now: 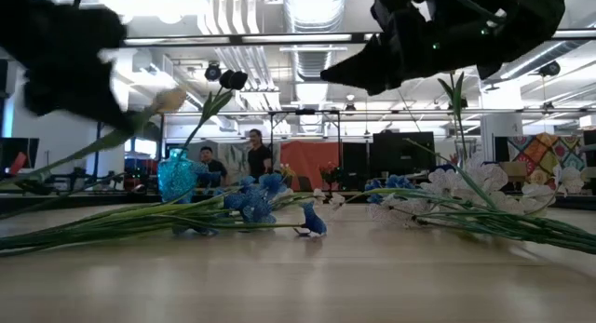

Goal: Sort flowers into vase by color
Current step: Put the yellow flower into the transparent vase

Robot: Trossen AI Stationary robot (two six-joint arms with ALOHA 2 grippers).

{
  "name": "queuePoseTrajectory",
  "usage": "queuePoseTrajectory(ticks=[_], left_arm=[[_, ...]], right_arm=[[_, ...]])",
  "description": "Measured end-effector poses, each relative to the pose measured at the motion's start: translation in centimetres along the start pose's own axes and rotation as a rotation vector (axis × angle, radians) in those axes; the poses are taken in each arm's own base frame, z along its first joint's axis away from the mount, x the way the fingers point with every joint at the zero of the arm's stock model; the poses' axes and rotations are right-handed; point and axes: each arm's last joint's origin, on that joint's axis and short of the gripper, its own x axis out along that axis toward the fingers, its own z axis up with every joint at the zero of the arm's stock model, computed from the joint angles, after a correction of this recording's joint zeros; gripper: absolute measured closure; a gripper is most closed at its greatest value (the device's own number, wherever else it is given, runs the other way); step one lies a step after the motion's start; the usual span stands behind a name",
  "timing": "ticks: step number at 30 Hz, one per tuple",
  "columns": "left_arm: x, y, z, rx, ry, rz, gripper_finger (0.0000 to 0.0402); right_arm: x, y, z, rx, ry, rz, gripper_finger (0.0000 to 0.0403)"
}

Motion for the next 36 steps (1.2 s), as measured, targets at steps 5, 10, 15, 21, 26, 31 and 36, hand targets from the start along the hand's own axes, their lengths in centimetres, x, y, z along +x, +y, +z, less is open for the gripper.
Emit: queuePoseTrajectory(ticks=[5,10,15,21,26,31,36], left_arm=[[0.3,-1.9,3.3,0.154,-0.231,-0.068,0.0401],[1.9,-3.2,7.0,0.3,-0.305,-0.286,0.0401],[4.3,-2.5,10.0,0.404,-0.352,-0.43,0.0401],[6.4,-2.1,12.7,0.479,-0.537,-0.62,0.0401],[7.4,-1.8,13.7,0.503,-0.634,-0.68,0.0402],[7.6,-1.8,13.9,0.541,-0.68,-0.681,0.0402],[7.6,-1.7,14.1,0.542,-0.701,-0.678,0.0401]], right_arm=[[0.1,-0.1,-0.3,-0.002,-0.067,0.005,0.039],[1.2,-0.1,-0.4,0.02,-0.044,0.009,0.039],[1.7,0.0,-0.5,0.048,-0.042,0.017,0.039],[2.1,-0.2,0.6,0.11,-0.084,0.034,0.0388],[2.6,-0.3,1.7,0.144,-0.118,0.033,0.0353],[2.6,-0.3,2.0,0.164,-0.129,0.033,0.0289],[2.5,-0.4,2.4,0.168,-0.167,0.029,0.0244]])
